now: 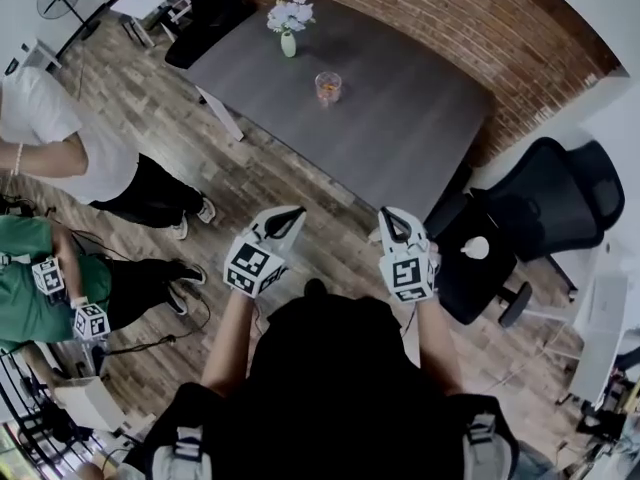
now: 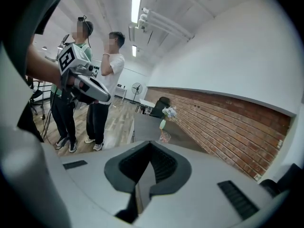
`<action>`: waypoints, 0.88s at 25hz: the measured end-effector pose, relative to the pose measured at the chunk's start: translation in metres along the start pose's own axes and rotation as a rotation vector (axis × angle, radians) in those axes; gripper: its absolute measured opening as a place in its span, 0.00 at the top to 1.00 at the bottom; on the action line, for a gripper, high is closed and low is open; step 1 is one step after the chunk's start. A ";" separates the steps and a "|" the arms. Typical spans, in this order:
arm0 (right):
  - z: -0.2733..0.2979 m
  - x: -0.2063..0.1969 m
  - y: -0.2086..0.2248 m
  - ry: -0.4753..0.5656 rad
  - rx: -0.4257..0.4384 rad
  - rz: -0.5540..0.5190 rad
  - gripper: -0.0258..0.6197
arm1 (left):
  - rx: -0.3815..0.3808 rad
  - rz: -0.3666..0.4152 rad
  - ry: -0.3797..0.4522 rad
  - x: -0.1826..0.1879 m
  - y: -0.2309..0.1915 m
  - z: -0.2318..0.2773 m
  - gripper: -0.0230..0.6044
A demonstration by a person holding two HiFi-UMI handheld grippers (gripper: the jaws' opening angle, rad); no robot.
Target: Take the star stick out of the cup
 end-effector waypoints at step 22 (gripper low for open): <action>0.119 0.010 -0.005 -0.023 0.031 0.020 0.96 | 0.029 -0.046 -0.027 -0.010 -0.117 0.011 0.96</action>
Point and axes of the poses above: the fingertips, and each gripper's own axes: z forward along the fingers, y to its right, x out of its top, the point moved 3 cm from there along -z, backward along the fingers, and after that the axes turned 10 degrees about y, right-handed, at the moved point
